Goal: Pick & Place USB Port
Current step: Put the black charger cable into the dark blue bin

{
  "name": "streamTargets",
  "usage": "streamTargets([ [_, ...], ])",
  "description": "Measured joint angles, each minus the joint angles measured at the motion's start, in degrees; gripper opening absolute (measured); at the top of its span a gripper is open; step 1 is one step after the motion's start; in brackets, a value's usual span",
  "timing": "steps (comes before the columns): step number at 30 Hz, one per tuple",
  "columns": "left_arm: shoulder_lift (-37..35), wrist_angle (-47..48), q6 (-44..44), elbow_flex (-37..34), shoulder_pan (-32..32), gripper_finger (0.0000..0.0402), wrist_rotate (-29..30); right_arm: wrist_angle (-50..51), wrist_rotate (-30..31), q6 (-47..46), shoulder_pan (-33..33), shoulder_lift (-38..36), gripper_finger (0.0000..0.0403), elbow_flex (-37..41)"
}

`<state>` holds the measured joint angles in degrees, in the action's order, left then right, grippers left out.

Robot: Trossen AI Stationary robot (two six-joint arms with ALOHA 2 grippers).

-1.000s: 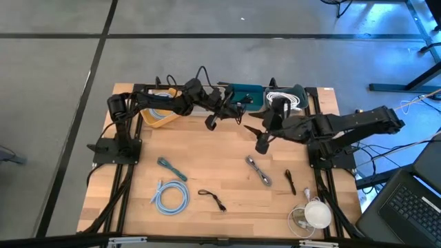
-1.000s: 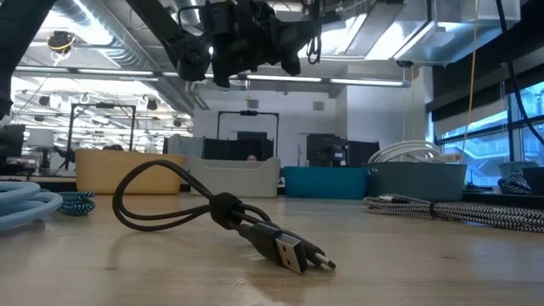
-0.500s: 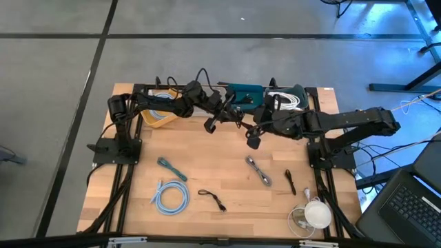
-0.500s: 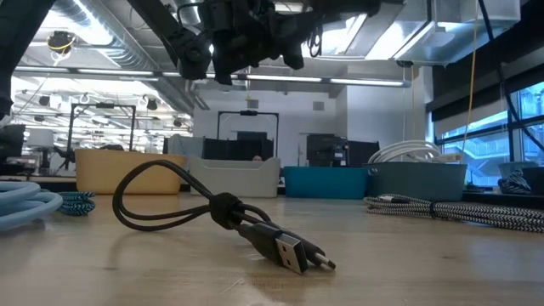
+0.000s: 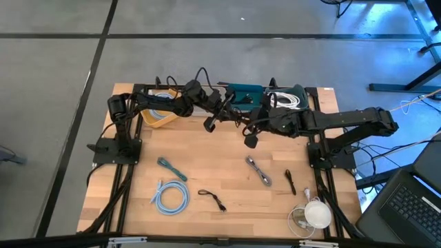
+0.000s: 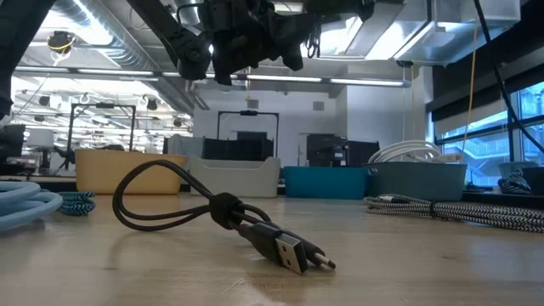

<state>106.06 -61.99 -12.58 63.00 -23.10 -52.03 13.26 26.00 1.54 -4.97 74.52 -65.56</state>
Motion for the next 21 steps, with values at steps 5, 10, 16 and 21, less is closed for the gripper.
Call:
streamTargets([
  [5, 0.0, 2.8, -3.2, 0.0, -0.3, 0.0082, 1.1, 2.0, 0.8, 0.3, 0.0, -0.1, 0.0035, 0.0],
  [10, 0.0, 9.2, -3.4, 0.0, -1.3, 0.0159, 0.7, 11.7, 6.1, -1.4, 0.0, -0.1, 0.0035, -3.3],
  [16, -4.4, 24.7, -1.3, 0.0, -4.9, 0.0230, -1.6, 32.8, 12.8, -8.4, 1.9, -0.2, 0.0035, -9.5],
  [21, -15.0, 52.2, 12.6, 0.0, -7.1, 0.0240, 9.6, 37.5, 7.1, -7.9, 10.1, 0.2, 0.0035, -9.9],
])
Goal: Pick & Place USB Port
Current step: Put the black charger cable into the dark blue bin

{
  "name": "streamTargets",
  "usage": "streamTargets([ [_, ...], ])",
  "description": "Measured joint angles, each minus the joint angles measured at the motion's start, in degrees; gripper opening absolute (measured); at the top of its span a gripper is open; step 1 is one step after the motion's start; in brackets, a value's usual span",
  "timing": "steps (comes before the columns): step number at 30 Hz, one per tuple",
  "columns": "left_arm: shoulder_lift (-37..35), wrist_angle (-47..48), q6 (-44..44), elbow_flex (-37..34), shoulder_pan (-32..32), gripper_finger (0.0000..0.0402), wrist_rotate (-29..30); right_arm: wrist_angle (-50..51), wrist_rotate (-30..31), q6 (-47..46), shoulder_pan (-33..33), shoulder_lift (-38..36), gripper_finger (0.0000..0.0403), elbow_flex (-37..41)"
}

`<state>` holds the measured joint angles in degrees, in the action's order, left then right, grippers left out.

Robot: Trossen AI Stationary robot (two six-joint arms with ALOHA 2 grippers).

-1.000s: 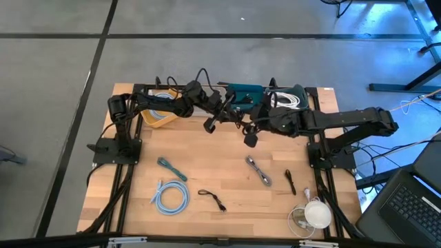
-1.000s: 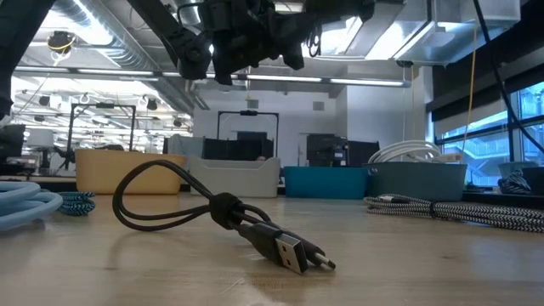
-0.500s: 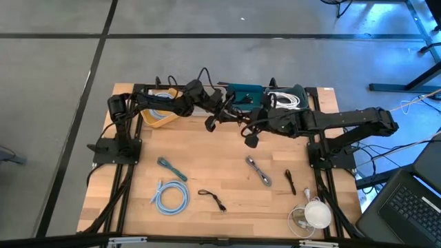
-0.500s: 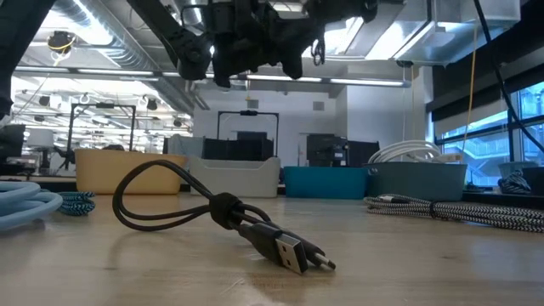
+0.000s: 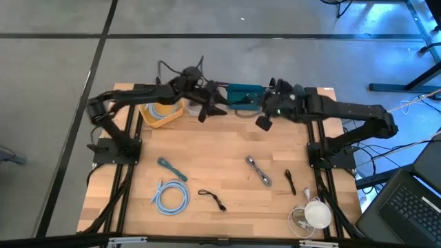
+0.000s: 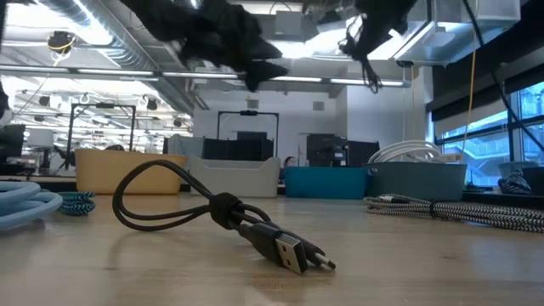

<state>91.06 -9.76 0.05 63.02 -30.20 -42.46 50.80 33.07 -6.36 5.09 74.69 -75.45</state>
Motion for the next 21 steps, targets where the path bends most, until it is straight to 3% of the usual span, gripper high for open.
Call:
streamTargets([
  [4, -10.0, 16.7, 11.6, 0.0, 3.0, 0.0235, 20.5, -3.3, -9.7, 6.8, 8.2, 2.6, 0.0035, -0.1],
  [8, -18.2, 24.4, 15.2, 0.0, 7.7, 0.0232, 31.2, -7.2, -18.5, 14.2, 16.1, 6.8, 0.0035, -0.5],
  [14, -25.8, 29.7, 13.5, 0.0, 12.0, 0.0232, 34.0, -6.4, -23.1, 21.7, 23.0, 16.4, 0.0035, -6.3],
  [21, -29.0, 33.1, 11.9, 0.0, 13.3, 0.0232, 34.1, -1.3, -23.9, 26.5, 26.0, 29.9, 0.0035, -18.2],
])
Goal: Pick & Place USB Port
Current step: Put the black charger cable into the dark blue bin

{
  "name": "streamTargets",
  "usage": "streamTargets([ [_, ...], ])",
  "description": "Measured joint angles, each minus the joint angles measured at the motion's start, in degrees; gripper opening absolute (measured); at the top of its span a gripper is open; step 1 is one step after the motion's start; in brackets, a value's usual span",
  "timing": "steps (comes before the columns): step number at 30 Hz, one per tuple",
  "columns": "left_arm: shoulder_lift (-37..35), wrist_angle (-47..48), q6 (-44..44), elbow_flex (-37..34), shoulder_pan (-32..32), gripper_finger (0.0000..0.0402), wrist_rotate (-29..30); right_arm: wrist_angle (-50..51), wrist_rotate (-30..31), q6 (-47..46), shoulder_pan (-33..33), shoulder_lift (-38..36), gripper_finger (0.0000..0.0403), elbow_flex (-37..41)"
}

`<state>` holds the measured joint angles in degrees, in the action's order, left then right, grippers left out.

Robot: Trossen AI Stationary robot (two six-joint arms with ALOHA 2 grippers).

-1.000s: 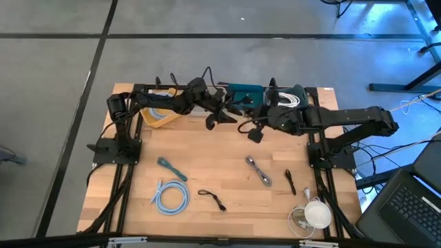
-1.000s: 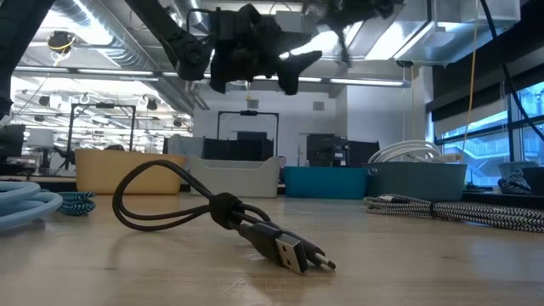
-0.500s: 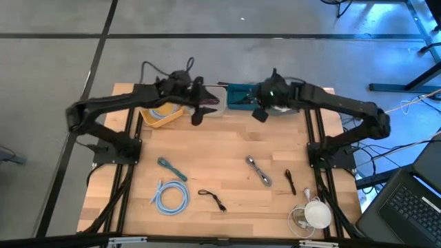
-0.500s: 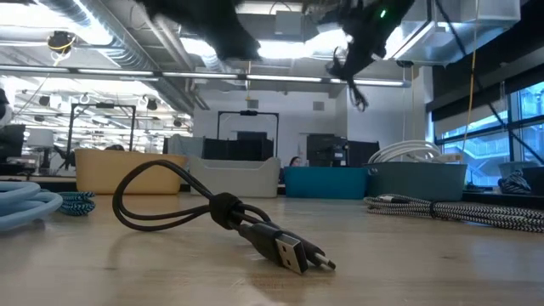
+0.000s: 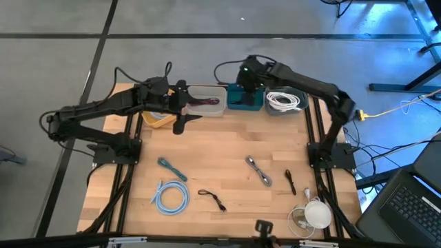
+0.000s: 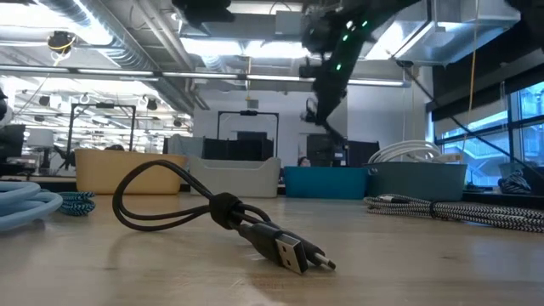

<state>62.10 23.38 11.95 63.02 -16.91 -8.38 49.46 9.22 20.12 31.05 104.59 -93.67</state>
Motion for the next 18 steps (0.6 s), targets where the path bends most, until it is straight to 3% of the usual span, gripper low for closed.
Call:
streamTargets([
  [8, -0.5, 2.6, -2.0, 0.0, 0.0, 0.0232, 0.0, 3.3, -0.9, 1.8, 1.8, 10.6, 0.0035, -3.6],
  [18, -0.5, 3.7, -2.4, 0.0, 0.0, 0.0232, 0.0, 2.7, -1.4, 2.8, 4.4, 16.8, 0.0035, -3.6],
])
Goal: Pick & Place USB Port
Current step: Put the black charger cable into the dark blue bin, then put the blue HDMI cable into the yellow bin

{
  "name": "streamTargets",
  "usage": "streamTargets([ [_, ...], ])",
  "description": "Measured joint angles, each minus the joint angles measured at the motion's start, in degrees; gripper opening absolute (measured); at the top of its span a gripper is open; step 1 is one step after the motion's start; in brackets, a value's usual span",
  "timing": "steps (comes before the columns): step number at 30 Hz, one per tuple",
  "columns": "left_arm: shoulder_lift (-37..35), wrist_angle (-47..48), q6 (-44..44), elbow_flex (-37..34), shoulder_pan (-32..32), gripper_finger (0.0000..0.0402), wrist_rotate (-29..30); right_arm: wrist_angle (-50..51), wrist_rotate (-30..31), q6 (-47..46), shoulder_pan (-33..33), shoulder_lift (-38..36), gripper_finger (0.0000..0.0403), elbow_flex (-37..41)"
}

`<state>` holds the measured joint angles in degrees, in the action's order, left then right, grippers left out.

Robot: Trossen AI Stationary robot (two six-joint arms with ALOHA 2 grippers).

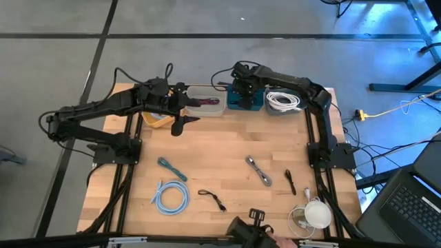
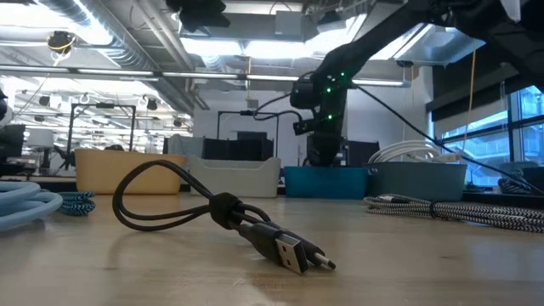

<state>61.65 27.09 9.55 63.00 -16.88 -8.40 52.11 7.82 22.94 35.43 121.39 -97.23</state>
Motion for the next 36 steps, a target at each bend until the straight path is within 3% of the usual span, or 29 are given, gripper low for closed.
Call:
streamTargets([
  [9, 0.0, 0.8, -1.8, 0.0, 0.0, 0.0232, 0.0, -0.3, 0.0, -0.2, 0.8, 1.8, 0.0040, 0.0],
  [16, 0.0, 1.0, -1.8, 0.0, 0.0, 0.0232, 0.0, -0.2, 0.0, -1.6, 0.8, 1.7, 0.0156, 0.0],
  [21, 0.0, 1.0, -1.8, 0.0, 0.0, 0.0232, 0.0, 0.3, 0.1, -3.6, 0.8, 1.7, 0.0199, -0.9],
  [30, 0.1, 6.1, -4.1, 0.0, 0.0, 0.0232, 0.0, 0.5, -0.7, -7.9, -0.6, -5.5, 0.0198, -3.7],
  [36, 0.1, 20.0, -8.9, -0.2, 1.8, 0.0232, 0.0, 1.8, -9.4, -11.4, -5.5, -13.3, 0.0187, -3.7],
])
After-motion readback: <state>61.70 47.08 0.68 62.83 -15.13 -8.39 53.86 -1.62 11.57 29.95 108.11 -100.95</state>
